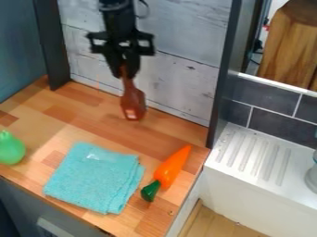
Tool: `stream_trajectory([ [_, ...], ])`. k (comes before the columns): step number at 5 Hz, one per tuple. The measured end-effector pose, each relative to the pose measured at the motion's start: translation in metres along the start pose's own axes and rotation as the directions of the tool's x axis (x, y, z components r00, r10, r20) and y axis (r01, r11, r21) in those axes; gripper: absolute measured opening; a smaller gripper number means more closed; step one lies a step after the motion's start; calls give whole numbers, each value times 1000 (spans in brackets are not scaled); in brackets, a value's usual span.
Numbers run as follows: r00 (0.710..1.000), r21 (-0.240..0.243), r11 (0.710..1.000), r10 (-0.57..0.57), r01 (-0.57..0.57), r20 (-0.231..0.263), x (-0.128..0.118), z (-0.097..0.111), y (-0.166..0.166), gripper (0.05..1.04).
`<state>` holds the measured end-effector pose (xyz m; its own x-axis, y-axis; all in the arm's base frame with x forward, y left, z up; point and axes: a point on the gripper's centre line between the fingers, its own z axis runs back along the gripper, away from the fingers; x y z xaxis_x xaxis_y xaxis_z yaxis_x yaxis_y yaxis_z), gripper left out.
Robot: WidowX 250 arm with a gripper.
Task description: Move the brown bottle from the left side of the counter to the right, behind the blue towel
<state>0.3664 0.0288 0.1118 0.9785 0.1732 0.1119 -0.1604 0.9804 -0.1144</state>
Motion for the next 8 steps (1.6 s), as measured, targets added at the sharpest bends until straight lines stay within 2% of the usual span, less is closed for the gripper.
stream_trajectory([
  [2,994,54,996,-61,65,-87,-8,-22,-18,327],
  [3,992,86,994,-61,70,-107,-11,-22,-14,327],
  [4,988,110,990,-71,86,-139,-14,-22,-10,370],
  [5,982,112,988,-88,108,-166,-18,-23,-9,671],
  [6,987,30,990,-133,137,-95,-16,1,-23,950],
  [7,991,-30,990,-136,137,14,-21,44,-14,1007],
  [8,989,-4,989,-147,147,15,-43,70,13,1002],
])
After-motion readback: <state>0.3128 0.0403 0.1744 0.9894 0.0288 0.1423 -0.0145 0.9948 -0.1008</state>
